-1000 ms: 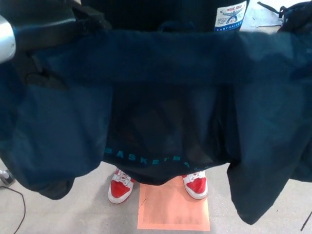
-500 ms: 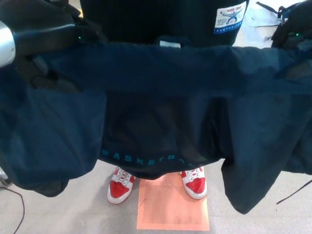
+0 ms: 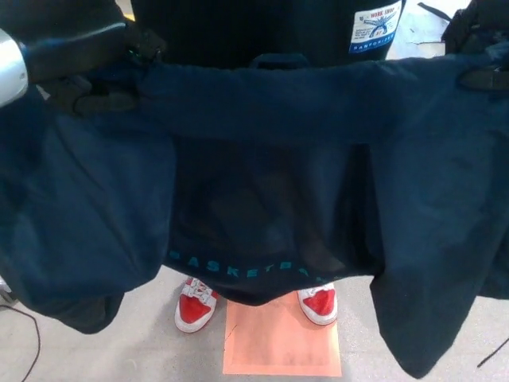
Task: A person hands a coat to the robot and the robot grabs it with both hands and holds it while the person wears the coat.
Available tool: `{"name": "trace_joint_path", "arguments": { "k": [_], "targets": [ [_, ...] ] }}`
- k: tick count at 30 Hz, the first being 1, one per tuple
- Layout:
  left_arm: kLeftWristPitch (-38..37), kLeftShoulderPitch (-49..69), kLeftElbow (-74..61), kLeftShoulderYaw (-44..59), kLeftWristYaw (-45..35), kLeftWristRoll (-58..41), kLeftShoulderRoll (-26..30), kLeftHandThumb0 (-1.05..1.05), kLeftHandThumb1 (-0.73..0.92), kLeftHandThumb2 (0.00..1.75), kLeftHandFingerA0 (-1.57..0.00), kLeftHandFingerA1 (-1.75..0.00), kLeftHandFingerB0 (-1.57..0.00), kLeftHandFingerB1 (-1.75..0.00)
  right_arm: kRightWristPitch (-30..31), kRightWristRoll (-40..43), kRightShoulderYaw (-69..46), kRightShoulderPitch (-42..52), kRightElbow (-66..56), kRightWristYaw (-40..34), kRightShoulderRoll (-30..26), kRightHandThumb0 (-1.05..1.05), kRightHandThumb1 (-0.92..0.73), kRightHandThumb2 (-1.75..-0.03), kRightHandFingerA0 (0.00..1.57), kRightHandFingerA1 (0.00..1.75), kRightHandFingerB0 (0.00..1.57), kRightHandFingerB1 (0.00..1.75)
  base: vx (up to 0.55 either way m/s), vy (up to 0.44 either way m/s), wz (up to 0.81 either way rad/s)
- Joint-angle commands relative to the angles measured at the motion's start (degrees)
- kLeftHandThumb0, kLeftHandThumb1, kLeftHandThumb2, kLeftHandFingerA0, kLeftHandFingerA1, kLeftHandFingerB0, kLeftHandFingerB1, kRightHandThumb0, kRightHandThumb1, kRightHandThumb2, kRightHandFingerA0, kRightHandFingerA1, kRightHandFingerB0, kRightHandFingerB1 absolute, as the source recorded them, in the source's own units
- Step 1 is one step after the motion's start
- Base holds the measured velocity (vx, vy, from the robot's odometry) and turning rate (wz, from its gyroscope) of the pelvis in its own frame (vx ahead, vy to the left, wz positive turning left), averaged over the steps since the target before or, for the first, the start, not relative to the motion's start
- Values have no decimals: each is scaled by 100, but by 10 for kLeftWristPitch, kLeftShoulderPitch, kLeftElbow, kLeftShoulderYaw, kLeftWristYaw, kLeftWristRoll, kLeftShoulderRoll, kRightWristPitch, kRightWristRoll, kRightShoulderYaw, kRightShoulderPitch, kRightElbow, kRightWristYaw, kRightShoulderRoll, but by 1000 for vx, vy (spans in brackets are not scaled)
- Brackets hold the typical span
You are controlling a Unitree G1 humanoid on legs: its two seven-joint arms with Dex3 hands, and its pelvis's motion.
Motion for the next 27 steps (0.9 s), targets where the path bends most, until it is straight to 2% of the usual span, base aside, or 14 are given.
{"name": "trace_joint_path", "arguments": {
  "k": [1, 4, 8, 9, 10, 12, 13, 16, 17, 18, 19, 21, 23, 27],
  "targets": [
    [-42, 55, 39, 11, 123, 63, 3, -37, 82, 65, -84, -166, -67, -146, -154, -30, -73, 154, 32, -359, 18, -37, -84, -65, 77, 167, 60, 139, 0, 0, 0],
    [-39, 64, 39, 13, 139, 68, 7, -39, 79, 68, -80, -167, -71, -146, -170, -31, -80, 161, 39, -381, 16, -35, -84, -64, 77, 174, 58, 159, 0, 0, 0],
    [-46, 71, 47, 20, 176, 67, 4, -37, 78, 64, -78, -172, -67, -150, -167, -32, -89, 166, 36, -385, 13, -36, -85, -65, 73, 173, 60, 151, 0, 0, 0],
    [-39, 72, 47, 23, 184, 65, -1, -37, 80, 63, -81, -175, -64, -152, -157, -40, -90, 167, 33, -393, 12, -34, -67, -104, 93, 113, 77, 99, 0, 0, 0],
    [-33, 71, 48, 23, 204, 74, -7, -38, 82, 64, -83, -175, -63, -155, -154, -39, -104, 173, 34, -419, 17, -36, -77, -66, 92, 135, 83, 94, 0, 0, 0],
    [-35, 66, 58, 22, 244, 85, -19, -38, 81, 64, -84, -175, -67, -152, -146, -46, -116, 178, 34, -450, 19, -38, -78, -67, 93, 141, 85, 98, 0, 0, 0],
    [-30, 60, 68, 18, 292, 104, -34, -38, 81, 65, -85, -175, -69, -150, -127, -60, -127, 180, 30, -482, 19, -37, -84, -65, 99, 113, 87, 89, 0, 0, 0],
    [-16, 47, 99, 6, 394, 142, -66, -36, 80, 68, -86, -175, -65, -153, -111, -62, -170, 189, 18, -567, 41, -39, -85, -67, 99, 132, 84, 107, 0, 0, 0],
    [-12, 33, 116, -3, 416, 153, -77, -36, 81, 68, -86, -175, -67, -152, -105, -66, -178, 184, 17, -580, 38, -32, -69, -112, 94, 95, 75, 79, 0, 0, 0],
    [-9, 24, 124, -7, 424, 156, -82, -36, 81, 68, -86, -175, -67, -152, -104, -68, -182, 181, 17, -585, 35, -32, -69, -112, 94, 95, 75, 79, 0, 0, 0],
    [-5, 11, 137, -13, 443, 166, -90, -36, 82, 64, -91, -170, -73, -139, -103, -66, -191, 174, 19, -594, 35, -38, -87, -66, 108, 79, 89, 65, 0, 0, 0],
    [4, -21, 176, -32, 519, 203, -105, -40, 77, 69, -90, -170, -76, -146, -97, -58, -219, 154, 16, -632, 49, -33, -86, -65, 109, 92, 91, 77, 0, 0, 0],
    [7, -35, 188, -37, 532, 213, -106, -38, 77, 68, -96, -160, -77, -134, -106, -58, -223, 133, 26, -658, 55, -35, -85, -70, 88, 165, 82, 147, 0, 0, 0],
    [-1, -59, 208, -35, 557, 214, -107, -41, 76, 70, -92, -165, -77, -147, -107, -51, -228, 100, 39, -663, 59, -36, -86, -66, 90, 175, 75, 161, 0, 0, 0]
  ]
}}
